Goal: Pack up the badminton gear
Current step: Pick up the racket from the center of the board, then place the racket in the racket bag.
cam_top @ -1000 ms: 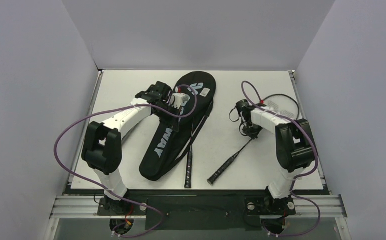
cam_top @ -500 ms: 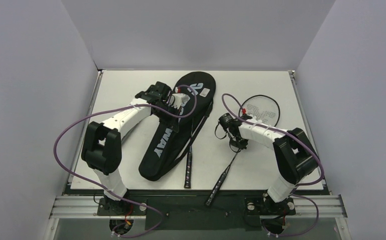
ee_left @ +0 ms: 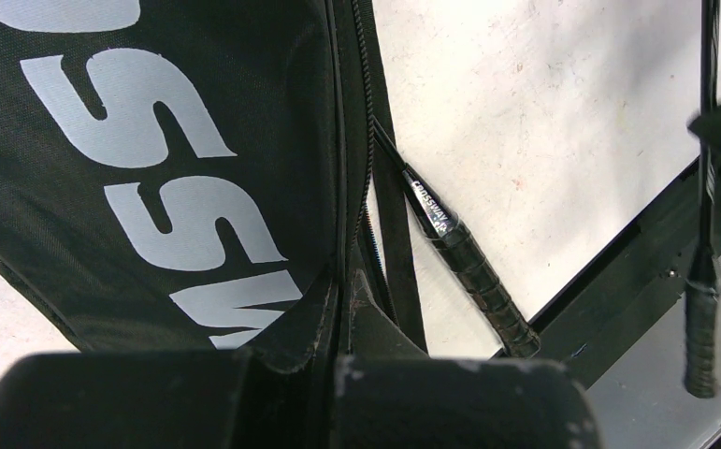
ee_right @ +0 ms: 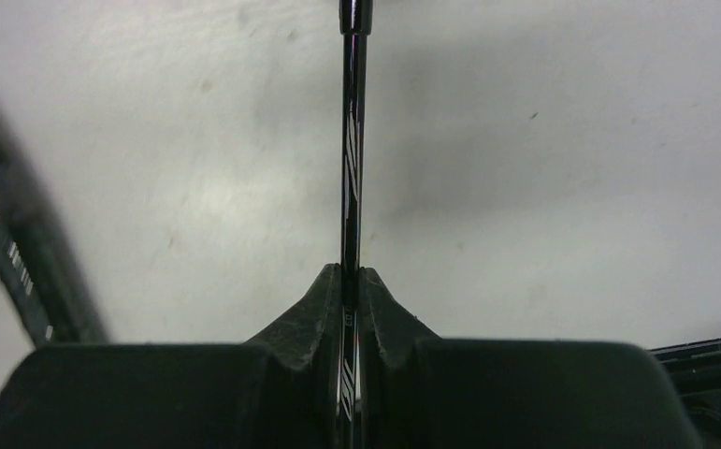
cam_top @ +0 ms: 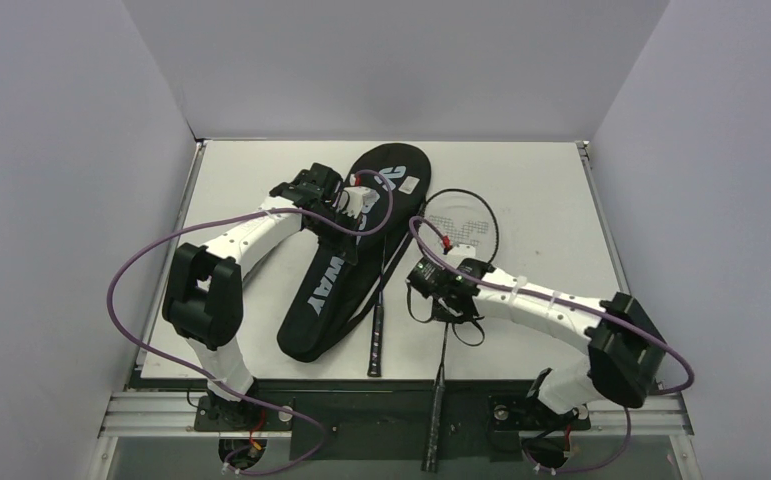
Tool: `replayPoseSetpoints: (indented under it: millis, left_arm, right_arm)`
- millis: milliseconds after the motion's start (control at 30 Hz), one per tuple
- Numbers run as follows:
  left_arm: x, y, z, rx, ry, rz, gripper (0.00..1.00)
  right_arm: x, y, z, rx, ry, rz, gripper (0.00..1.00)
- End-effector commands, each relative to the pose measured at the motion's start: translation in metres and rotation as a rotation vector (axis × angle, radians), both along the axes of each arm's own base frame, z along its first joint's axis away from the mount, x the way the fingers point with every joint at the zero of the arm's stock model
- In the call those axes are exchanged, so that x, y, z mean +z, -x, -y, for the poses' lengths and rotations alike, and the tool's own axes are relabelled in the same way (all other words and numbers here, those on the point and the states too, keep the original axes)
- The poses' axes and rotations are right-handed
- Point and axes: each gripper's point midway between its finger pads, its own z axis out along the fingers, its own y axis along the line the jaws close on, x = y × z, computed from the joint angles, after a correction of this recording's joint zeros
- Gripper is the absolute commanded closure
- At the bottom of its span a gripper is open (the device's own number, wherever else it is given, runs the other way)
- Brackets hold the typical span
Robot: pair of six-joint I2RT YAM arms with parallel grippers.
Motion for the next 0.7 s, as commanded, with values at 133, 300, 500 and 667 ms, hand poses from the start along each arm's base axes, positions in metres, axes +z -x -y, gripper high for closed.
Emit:
replayPoseSetpoints:
  millis: [133,300,500,667]
  left_arm:
    - [0.031,-0.017,0.011,0.005,0.078,0.088,1.0]
    - [0.035,-0.019,0.014,0.015,0.09,0.094,1.0]
    - [0.036,-0.019,0.014,0.016,0.093,0.091,1.0]
    - [0.038,-0.018,0.014,0.01,0.089,0.09,1.0]
  right_arm:
    - [0.018,0.08,-0.024,0.268,-0.089,-0.136,1.0]
    - [0.02,0.103,-0.045,0.393,-0.089,-0.19,1.0]
    - [0.021,0.104,-0.065,0.471,-0.045,-0.21,1.0]
    - [0.031,0.085,-0.082,0.511,-0.008,-0.178,1.0]
